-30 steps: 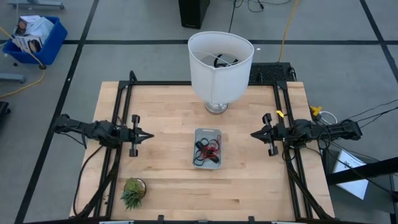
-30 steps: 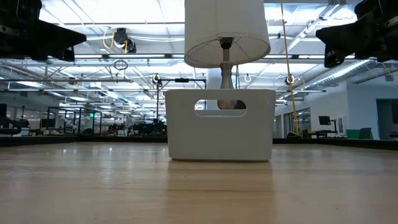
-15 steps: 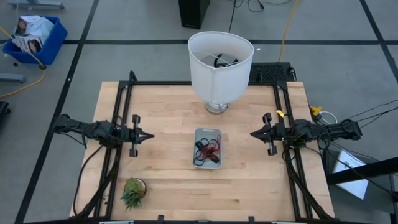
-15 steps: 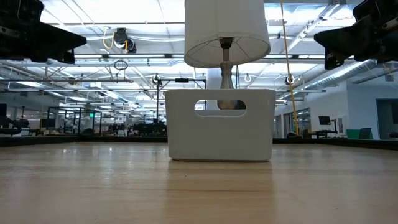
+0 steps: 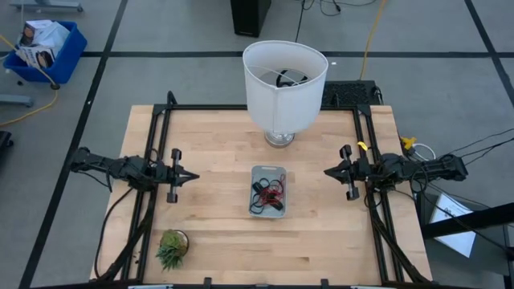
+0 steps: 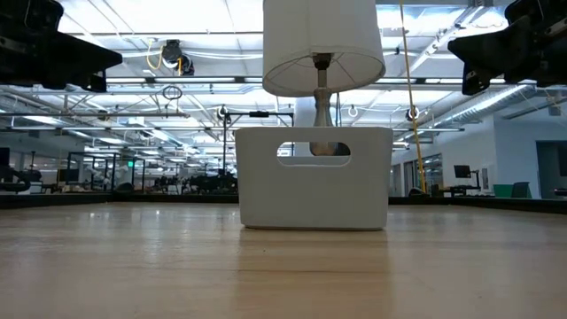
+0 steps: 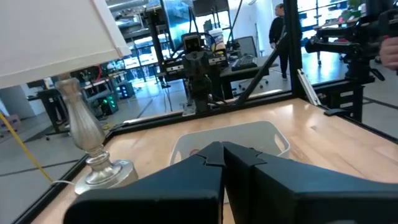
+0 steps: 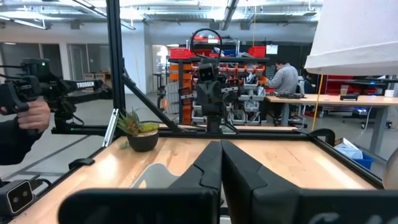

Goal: Pick and place rubber bands into bin
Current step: Return to Home Position

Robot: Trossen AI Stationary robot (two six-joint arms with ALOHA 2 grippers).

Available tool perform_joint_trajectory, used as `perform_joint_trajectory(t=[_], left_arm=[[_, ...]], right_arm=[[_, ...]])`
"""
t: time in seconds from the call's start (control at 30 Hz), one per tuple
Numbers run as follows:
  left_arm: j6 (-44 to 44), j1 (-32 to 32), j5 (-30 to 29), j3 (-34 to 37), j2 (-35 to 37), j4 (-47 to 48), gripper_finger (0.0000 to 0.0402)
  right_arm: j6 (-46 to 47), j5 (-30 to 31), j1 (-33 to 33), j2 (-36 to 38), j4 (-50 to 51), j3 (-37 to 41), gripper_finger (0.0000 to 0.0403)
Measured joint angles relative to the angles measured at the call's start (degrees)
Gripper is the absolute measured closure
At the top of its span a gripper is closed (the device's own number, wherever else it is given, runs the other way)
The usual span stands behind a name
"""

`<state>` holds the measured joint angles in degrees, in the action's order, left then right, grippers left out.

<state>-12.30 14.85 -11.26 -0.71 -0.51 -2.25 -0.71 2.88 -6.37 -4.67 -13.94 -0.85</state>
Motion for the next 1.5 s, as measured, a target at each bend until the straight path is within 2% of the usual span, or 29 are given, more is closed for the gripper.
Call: perform_joint_trajectory(t=[0.27,0.57,0.83,1.3,1.5], left_arm=[[1.0,0.0,0.2,0.0,-0.1,0.1,0.0394],[1.4,0.0,0.2,0.0,-0.2,0.2,0.0397],[3.2,0.0,0.2,0.1,-0.2,-0.9,0.0375],[3.5,0.0,0.2,0.2,-0.2,-2.4,0.0395],[3.6,0.0,0.2,0.2,-0.2,-2.5,0.0384]], right_arm=[[-1.9,-1.7,0.0,0.0,0.0,0.0,0.0403],[0.7,-1.6,0.0,0.0,-2.0,0.0,0.0403],[1.7,-1.4,0.0,0.0,-2.1,0.0,0.0403],[1.6,-1.4,0.0,0.0,-2.1,0.0,0.0403],[1.6,-1.4,-0.1,0.0,-2.1,0.0,0.0403]])
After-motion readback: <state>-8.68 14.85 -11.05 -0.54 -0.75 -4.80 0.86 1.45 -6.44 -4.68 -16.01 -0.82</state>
